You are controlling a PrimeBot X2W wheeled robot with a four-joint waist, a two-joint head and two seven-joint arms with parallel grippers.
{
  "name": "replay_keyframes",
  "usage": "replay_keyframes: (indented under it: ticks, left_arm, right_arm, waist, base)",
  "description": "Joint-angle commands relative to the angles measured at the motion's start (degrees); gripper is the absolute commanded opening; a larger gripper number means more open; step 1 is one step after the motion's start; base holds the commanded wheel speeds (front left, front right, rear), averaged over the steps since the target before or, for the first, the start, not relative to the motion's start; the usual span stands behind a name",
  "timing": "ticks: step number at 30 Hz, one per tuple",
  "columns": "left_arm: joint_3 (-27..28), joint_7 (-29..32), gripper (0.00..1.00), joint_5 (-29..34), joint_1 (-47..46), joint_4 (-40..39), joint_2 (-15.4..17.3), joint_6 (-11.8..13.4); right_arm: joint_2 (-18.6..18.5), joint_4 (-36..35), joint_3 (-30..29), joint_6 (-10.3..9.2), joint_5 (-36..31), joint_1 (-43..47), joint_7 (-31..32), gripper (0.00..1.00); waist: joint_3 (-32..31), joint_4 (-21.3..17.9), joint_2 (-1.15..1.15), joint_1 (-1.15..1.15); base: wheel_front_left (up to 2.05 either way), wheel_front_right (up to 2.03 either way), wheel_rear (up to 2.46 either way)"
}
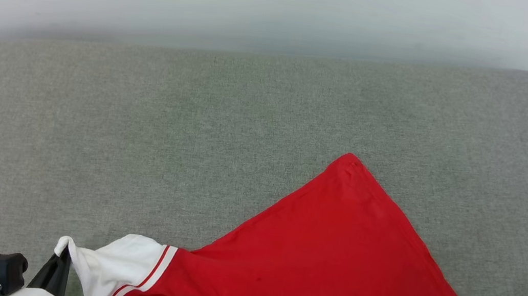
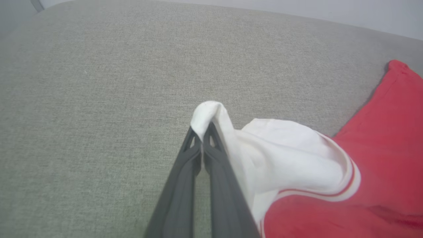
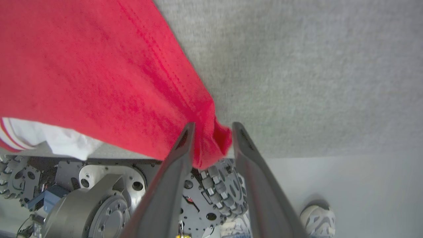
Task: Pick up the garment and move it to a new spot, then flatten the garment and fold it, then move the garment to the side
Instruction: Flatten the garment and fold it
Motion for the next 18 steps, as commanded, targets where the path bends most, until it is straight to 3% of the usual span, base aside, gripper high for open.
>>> replay_keyframes:
  ticks: [1, 6, 11, 15, 18]
  left_arm:
    - [0.3, -0.02, 0.0, 0.24, 0.14, -0.39, 0.3, 0.41]
    - [0.24, -0.3, 0.0, 0.98, -1.97, -1.59, 0.41, 0.63]
    - [-0.08, -0.99, 0.0, 2.28, -4.58, -3.67, -0.12, 0.95]
    - [-0.86, -1.27, 0.0, 3.42, -7.17, -4.84, -0.7, 0.67]
    - [-1.74, -1.53, 0.0, 4.35, -9.16, -5.37, -1.35, 0.46]
  right_arm:
    - [0.43, -1.15, -1.26, -0.04, -0.44, -0.72, -1.79, 1.0]
    - [2.04, -3.02, -5.05, -0.04, -2.16, -6.61, -15.07, 1.0]
    - [4.81, 2.03, -5.9, -0.03, -3.31, -15.3, -27.51, 1.0]
    - [5.58, 6.81, -1.77, -0.03, -1.7, -23.14, -28.15, 1.0]
    - [5.55, 10.69, 1.86, -0.03, -1.66, -28.69, -23.21, 1.0]
  waist:
    - [0.82, -0.13, 0.0, 0.02]
    - [3.11, 0.63, 0.0, 0.02]
    - [6.03, 2.28, 0.0, 0.02]
    - [8.5, 3.89, 0.0, 0.02]
    - [10.18, 5.31, 0.0, 0.02]
  base:
    - [0.0, 0.0, 0.0]
    - [0.0, 0.0, 0.0]
    - [0.0, 0.0, 0.0]
    - [0.0, 0.0, 0.0]
    - [0.0, 0.0, 0.0]
